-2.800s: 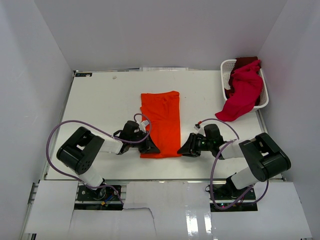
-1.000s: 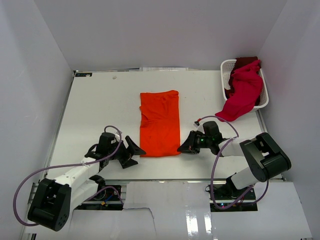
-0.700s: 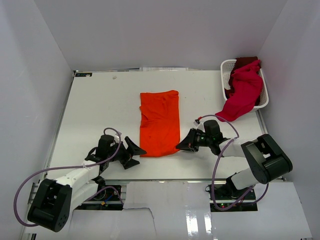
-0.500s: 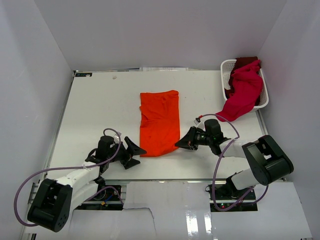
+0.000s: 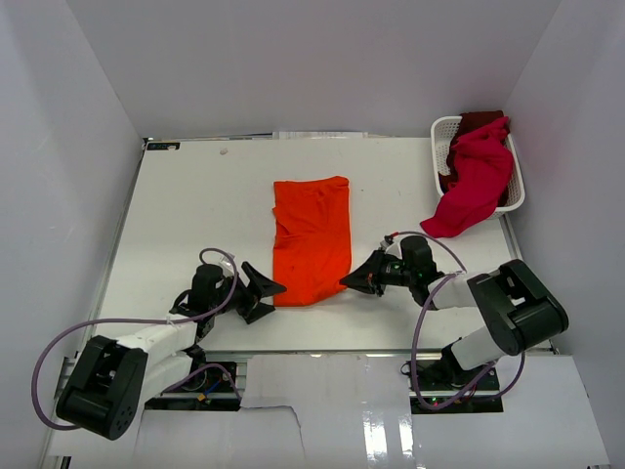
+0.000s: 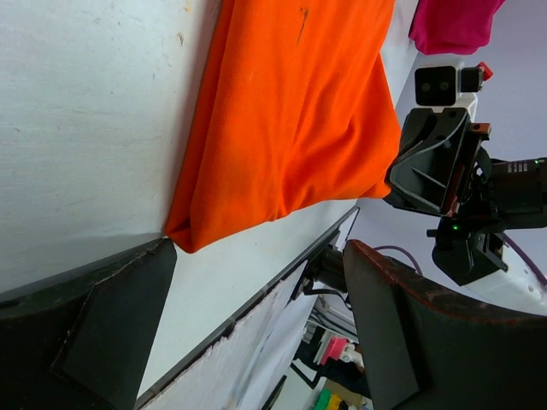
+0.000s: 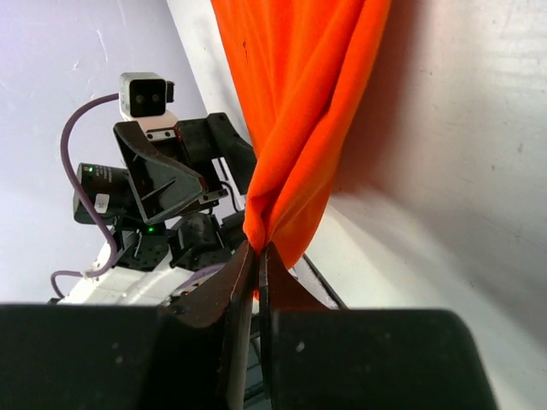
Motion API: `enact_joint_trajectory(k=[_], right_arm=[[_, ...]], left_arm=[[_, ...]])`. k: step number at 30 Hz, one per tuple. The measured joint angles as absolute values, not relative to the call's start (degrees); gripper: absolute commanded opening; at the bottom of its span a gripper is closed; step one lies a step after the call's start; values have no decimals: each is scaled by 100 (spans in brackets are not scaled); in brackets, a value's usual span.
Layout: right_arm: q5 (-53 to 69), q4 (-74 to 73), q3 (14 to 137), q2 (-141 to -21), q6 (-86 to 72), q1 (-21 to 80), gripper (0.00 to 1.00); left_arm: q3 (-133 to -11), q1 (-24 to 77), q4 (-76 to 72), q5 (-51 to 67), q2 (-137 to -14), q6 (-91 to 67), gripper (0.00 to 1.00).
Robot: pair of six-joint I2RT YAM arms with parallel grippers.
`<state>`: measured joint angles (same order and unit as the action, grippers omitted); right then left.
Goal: Fold and stack the t-shirts
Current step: Grab one side of the 2/3 rectangular tshirt with both arms
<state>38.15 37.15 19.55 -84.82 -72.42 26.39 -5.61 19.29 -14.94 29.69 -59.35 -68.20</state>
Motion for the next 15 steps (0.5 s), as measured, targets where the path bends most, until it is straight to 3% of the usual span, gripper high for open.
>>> enact_joint_trajectory(k=[9, 15], right_arm=[[4077, 4945, 1612, -8986, -8329, 2639, 8], [4099, 5207, 1594, -9008, -8525, 2639, 8]], left_arm=[[-563, 1949, -1739, 2875, -6104, -6816, 92], [-565, 1964, -1804, 2827, -6184, -6785, 83]])
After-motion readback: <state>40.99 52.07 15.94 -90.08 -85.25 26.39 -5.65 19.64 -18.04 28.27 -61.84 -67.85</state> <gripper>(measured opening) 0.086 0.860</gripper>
